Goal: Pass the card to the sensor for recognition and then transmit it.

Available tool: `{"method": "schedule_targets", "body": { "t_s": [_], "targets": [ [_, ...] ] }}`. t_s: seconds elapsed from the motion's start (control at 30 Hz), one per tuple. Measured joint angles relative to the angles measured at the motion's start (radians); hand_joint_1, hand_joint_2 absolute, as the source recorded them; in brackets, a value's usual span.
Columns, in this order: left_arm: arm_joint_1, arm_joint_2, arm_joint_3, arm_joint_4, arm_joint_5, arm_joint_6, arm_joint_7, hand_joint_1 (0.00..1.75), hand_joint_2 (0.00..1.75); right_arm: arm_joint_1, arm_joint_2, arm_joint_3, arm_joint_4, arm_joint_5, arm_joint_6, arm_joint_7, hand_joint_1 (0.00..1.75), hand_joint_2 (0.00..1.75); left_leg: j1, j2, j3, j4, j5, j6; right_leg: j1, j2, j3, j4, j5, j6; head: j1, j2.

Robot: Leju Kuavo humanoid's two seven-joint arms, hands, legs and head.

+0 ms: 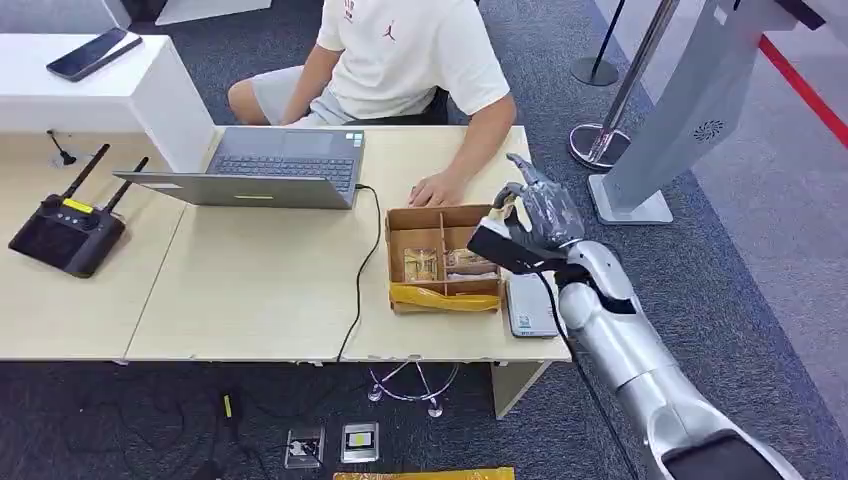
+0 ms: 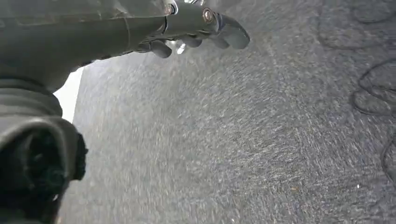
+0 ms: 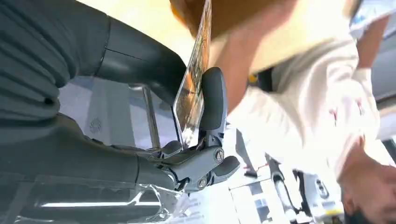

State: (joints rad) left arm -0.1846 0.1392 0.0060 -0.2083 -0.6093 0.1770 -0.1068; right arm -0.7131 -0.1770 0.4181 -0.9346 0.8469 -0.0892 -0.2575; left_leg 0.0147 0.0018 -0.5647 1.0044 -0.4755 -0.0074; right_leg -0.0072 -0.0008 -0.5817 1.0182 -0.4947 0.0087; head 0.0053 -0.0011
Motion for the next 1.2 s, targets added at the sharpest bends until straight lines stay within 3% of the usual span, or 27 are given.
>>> {"method": "schedule_targets", "body": {
  "t_s": [0.43, 0.73, 1.07, 1.1, 1.13, 1.17, 1.2],
  "targets": [
    [-0.066, 0.018, -0.168, -0.013, -0.197, -0.114, -0.046, 0.0, 0.0, -0.173, -0.017, -0.052, 0.003, 0.043, 0.014, -0.04, 1.75, 1.75, 0.0, 0.0, -0.001, 0.0, 0.0, 0.0, 0.0, 0.0, 0.0, 0.0, 0.0, 0.0, 0.0, 0.0],
    [-0.097, 0.022, -0.241, -0.02, -0.235, -0.138, -0.053, 0.0, 0.0, -0.299, 0.049, -0.04, 0.183, 0.102, -0.015, -0.051, 1.75, 1.75, 0.0, 0.0, -0.001, 0.0, 0.0, 0.0, 0.0, 0.0, 0.0, 0.001, 0.0, 0.0, 0.0, 0.0],
    [-0.112, 0.029, -0.307, -0.026, -0.304, -0.159, -0.091, 0.0, 0.0, -0.334, 0.122, -0.016, 0.355, 0.117, -0.028, -0.054, 1.73, 1.75, 0.0, 0.0, -0.001, 0.0, 0.0, 0.0, 0.0, -0.001, 0.0, 0.001, 0.0, 0.0, 0.0, 0.0],
    [-0.113, 0.03, -0.314, -0.026, -0.306, -0.16, -0.092, 0.0, 0.0, -0.336, 0.127, -0.012, 0.368, 0.118, -0.029, -0.054, 1.62, 1.75, 0.0, 0.0, -0.001, 0.0, 0.0, 0.0, 0.0, 0.0, 0.0, 0.001, 0.0, 0.0, 0.0, 0.0],
    [-0.113, 0.031, -0.319, -0.027, -0.312, -0.162, -0.095, 0.0, 0.0, -0.336, 0.13, -0.01, 0.379, 0.118, -0.029, -0.054, 0.65, 1.75, 0.0, 0.0, -0.001, 0.0, 0.0, 0.0, 0.0, 0.0, 0.0, 0.001, 0.0, 0.0, 0.0, 0.0],
    [-0.115, 0.032, -0.325, -0.028, -0.319, -0.166, -0.101, 0.0, 0.0, -0.336, 0.132, -0.008, 0.388, 0.119, -0.029, -0.054, 0.24, 1.75, 0.0, 0.0, -0.001, 0.0, 0.0, 0.0, 0.0, 0.0, 0.0, 0.0, 0.0, 0.0, 0.0, 0.0],
    [-0.117, 0.034, -0.335, -0.028, -0.329, -0.169, -0.107, 0.0, 0.0, -0.337, 0.134, -0.004, 0.396, 0.119, -0.029, -0.054, 0.03, 1.75, 0.0, 0.0, -0.001, 0.0, 0.0, 0.0, 0.0, 0.0, 0.0, 0.0, 0.0, 0.0, 0.0, 0.0]
  ]
}}
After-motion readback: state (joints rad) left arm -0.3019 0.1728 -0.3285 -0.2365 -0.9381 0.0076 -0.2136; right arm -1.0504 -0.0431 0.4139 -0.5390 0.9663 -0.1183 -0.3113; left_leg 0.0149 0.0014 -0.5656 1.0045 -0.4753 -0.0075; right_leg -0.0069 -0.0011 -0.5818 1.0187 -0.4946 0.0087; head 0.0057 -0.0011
